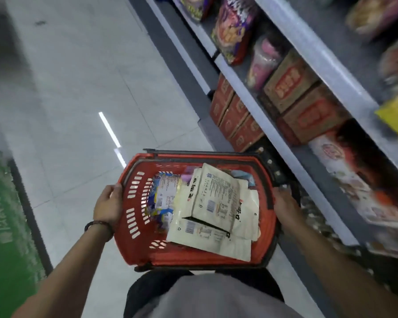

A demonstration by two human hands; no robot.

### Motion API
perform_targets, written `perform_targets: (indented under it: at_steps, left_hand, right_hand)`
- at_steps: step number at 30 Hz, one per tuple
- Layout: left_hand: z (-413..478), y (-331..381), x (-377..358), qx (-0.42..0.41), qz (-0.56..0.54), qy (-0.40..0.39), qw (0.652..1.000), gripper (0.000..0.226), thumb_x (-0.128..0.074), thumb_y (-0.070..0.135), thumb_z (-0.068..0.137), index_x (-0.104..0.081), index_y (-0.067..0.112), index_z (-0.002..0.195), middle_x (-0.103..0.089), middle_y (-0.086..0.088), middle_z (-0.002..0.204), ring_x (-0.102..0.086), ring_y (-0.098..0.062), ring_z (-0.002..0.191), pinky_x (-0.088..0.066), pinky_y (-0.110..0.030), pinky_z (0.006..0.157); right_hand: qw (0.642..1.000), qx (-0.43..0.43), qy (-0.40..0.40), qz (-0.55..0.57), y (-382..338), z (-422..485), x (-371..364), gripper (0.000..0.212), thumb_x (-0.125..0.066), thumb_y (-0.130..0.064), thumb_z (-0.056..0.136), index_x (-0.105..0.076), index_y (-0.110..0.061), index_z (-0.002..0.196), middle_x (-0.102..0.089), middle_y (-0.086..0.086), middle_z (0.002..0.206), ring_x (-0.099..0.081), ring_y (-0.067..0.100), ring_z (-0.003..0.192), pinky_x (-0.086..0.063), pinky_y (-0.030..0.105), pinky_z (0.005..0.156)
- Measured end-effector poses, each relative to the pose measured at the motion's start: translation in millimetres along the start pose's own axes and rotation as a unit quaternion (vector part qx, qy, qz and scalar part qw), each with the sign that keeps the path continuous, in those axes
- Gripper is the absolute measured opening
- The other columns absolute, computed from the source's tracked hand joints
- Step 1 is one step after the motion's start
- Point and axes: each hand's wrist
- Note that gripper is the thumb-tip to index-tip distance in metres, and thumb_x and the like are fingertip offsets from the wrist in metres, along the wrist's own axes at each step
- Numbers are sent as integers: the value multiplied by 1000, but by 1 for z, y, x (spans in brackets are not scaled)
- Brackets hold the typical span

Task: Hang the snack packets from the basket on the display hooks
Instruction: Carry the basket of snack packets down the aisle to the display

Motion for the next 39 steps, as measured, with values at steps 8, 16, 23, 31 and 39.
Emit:
perform_targets:
  at_steps: [8, 16, 23, 31, 39]
  left_hand:
    - [-67, 73, -14, -179, 80, -155, 968, 42, -47, 58, 104, -65, 20, 101, -74, -4, 98, -70, -30, 88, -56, -44, 82]
    - [-223, 84, -99, -282, 178, -296, 895, 38, -46, 44, 109, -66, 13, 99, -71, -11, 98, -65, -33, 90, -47, -41, 81]
    - [-422, 8, -207, -312, 283, -381, 823, 49, -49, 54, 105, -67, 13, 125, -69, -18, 127, -64, -38, 105, -46, -42, 87]
    - [-681, -124, -320, -410, 407, -477, 662, 58, -33, 48, 112, -68, 5, 128, -65, -29, 134, -62, -44, 119, -45, -38, 90]
    - [-910, -231, -426, -375, 436, -582, 575, 47, -48, 60, 101, -73, 21, 95, -81, -14, 99, -78, -32, 84, -62, -43, 77]
  right_hand:
    - [915, -175, 158, 326, 152, -163, 65, 35, -57, -44, 100, -75, -15, 95, -77, 21, 97, -75, 37, 88, -64, 56, 84]
    - [783, -262, 248, 506, 332, -309, 88, 42, -63, -43, 102, -78, -5, 108, -80, 23, 100, -77, 45, 96, -59, 65, 95]
    - [638, -307, 332, 623, 536, -439, 94, 44, -64, -39, 102, -75, 3, 110, -77, 26, 100, -74, 47, 95, -59, 63, 96]
    - [485, -355, 417, 682, 745, -589, 118, 32, -67, -35, 94, -77, -5, 89, -80, 18, 78, -76, 34, 58, -65, 47, 63]
    - [366, -388, 475, 700, 893, -688, 163, 36, -68, -37, 95, -75, -3, 105, -79, 22, 98, -77, 40, 85, -63, 61, 88]
Point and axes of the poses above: each hand's wrist, its own z-axis towards the middle knuckle, its own x-axis out of the back of the hand, y = z × x
